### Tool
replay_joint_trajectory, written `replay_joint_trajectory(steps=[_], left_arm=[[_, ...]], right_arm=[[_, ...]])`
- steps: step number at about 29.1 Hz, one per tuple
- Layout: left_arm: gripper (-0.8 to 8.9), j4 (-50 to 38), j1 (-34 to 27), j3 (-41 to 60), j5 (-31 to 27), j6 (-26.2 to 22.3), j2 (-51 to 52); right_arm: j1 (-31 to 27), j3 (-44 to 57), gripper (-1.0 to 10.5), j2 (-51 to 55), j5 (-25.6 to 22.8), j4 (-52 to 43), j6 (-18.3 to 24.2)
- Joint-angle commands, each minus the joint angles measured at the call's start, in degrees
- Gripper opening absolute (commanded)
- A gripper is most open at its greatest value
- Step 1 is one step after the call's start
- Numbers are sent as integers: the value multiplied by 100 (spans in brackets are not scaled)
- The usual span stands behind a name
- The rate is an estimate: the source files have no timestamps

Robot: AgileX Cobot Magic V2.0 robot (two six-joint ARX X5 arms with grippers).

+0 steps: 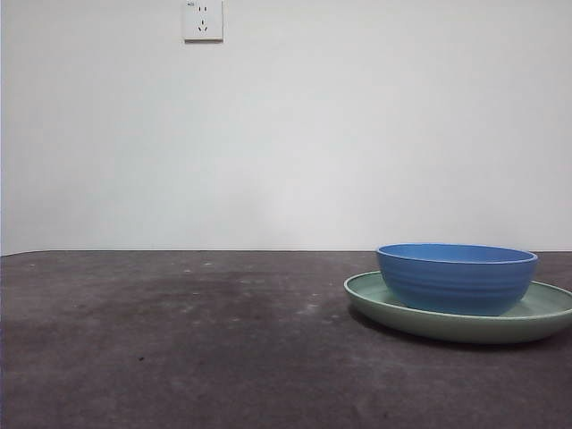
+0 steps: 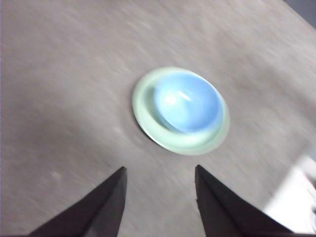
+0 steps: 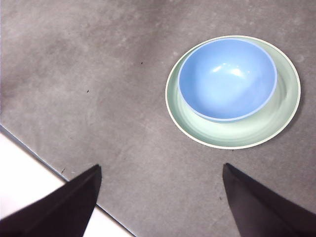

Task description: Pick up the blue bowl, put it on the green plate, put it on desk

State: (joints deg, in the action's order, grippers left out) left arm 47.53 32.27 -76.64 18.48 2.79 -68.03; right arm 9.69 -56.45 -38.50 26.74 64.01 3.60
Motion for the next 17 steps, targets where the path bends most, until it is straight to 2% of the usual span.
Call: replay_joint_trajectory(steps=[1, 8, 17], left_arm=[[226, -131, 28, 518, 295, -192, 387], [226, -350, 33, 1690, 1207, -221, 1200], [226, -352, 37, 1895, 1335, -221, 1305]], right_arm=[[9, -92, 393, -33, -20, -50, -39], [9, -92, 393, -33, -15, -7, -61], [9, -92, 393, -33, -17, 59, -63]])
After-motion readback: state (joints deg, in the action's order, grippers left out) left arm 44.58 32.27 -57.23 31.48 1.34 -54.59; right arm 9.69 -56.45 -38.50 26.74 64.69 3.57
